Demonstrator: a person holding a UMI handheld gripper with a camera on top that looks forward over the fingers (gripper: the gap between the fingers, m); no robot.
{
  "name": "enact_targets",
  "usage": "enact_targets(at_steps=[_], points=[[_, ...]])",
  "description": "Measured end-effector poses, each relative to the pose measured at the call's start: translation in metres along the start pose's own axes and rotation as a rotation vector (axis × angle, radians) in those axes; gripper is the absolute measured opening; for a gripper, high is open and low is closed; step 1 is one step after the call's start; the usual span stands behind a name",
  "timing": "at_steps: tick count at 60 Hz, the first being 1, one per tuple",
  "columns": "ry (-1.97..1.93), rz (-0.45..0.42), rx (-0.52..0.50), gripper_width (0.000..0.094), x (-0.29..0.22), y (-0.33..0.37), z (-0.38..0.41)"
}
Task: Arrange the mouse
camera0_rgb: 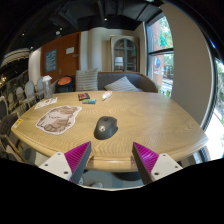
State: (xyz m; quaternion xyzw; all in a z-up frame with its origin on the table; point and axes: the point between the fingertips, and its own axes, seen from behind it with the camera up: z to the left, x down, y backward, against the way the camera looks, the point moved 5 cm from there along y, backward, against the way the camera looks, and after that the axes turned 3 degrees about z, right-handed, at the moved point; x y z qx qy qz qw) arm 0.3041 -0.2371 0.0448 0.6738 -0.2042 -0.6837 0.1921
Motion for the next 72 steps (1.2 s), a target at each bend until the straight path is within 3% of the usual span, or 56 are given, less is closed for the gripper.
enact_targets(at_steps=[10,30,34,37,44,48,52,67,72], points=[[-0.048,0.047,-0.076,0.0856,-0.011,-0.054,0.016],[-0.082,0.141,-0.036,0.0849,-0.054,-0.132,0.026],[-0.052,0.149,-0.002,0.0781,-0.055,-0.140,0.030],[-0.014,0.158,0.053,0.0579,-0.055,-0.145,0.028],[-0.036,0.139,0.098,0.0491,-0.059,-0.147,0.027],[-0.044,0.095,0.113,0.0376,-0.070,-0.143,0.027],[-0.131,0.050,0.160,0.0361,-0.089,-0.135,0.026],[-0.012,-0.051,0.044,0.0360,-0.164,-0.105,0.177],[0.027,-0.028,0.006,0.0359,-0.164,-0.116,0.233]])
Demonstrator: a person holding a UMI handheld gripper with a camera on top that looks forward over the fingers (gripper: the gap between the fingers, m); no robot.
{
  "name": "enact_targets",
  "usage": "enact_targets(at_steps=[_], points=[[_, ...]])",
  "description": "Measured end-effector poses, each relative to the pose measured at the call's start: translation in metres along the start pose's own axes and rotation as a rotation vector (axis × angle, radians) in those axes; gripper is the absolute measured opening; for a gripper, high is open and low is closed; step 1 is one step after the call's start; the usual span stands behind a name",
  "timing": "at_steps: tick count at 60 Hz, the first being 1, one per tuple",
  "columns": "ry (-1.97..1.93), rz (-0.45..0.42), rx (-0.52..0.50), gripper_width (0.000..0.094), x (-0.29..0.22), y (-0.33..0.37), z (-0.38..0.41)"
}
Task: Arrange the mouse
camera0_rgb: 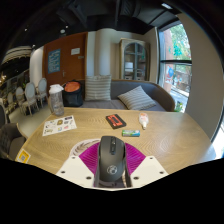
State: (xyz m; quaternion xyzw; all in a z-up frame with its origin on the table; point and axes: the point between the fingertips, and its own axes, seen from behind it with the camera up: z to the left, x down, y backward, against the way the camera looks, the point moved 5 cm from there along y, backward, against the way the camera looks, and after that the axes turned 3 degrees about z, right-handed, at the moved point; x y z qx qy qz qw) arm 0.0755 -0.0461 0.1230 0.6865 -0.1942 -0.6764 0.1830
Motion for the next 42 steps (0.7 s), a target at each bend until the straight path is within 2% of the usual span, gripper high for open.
enact_targets(at_steps=[12,19,21,25,31,33,42], points=[[0.079,0.146,0.059,0.0363,0.052,-0.062,0.053],[0.078,0.196,0.080,0.0432,0.070,-0.080,0.053],[0.098,0.175,0.082,0.0457,0.067,-0.081,0.053],[0.119,0.194,0.064,0.0537,0.070,-0.078,0.053],[0.115,0.130,-0.017,0.0879,0.062,-0.056,0.058],[0.121,0.107,-0.033,0.0855,0.060,-0.044,0.056],[0.102,0.022,-0.092,0.0856,0.074,0.027,0.039]])
